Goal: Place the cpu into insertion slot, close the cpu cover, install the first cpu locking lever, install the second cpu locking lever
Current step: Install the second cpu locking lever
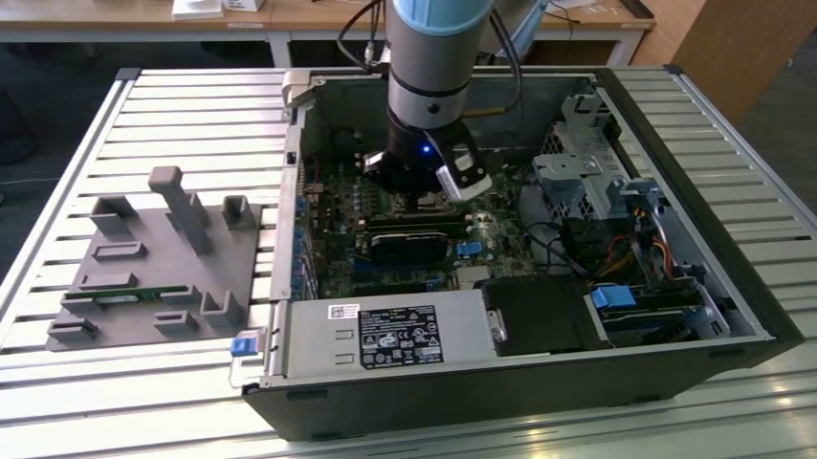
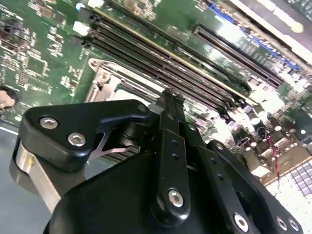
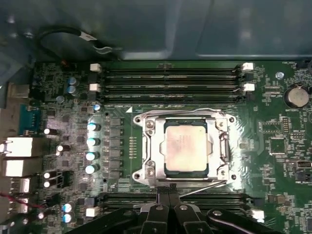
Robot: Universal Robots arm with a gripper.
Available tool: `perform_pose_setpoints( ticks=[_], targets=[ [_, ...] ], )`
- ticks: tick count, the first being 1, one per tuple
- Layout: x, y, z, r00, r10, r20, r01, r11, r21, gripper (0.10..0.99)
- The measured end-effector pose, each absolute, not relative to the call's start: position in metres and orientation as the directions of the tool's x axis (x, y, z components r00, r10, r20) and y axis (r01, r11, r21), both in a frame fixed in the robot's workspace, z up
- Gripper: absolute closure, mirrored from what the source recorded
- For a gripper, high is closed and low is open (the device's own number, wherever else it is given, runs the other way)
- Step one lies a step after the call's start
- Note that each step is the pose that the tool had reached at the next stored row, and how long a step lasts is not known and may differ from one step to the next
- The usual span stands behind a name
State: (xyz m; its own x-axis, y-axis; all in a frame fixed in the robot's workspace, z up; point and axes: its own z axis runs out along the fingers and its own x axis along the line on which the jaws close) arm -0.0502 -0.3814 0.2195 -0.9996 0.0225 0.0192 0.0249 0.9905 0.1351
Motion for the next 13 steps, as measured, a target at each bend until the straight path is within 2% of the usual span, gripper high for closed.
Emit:
perform_pose_setpoints(
  ticks=[10, 13],
  targets=[
    [-0.0557, -0.3848, 0.2159, -1.0, 0.022, 0.02, 0.025, 0.988, 0.152, 0.969],
    [-0.0559, -0.3866, 0.2153, -1.0, 0.022, 0.021, 0.025, 0.985, 0.169, 0.969]
  ],
)
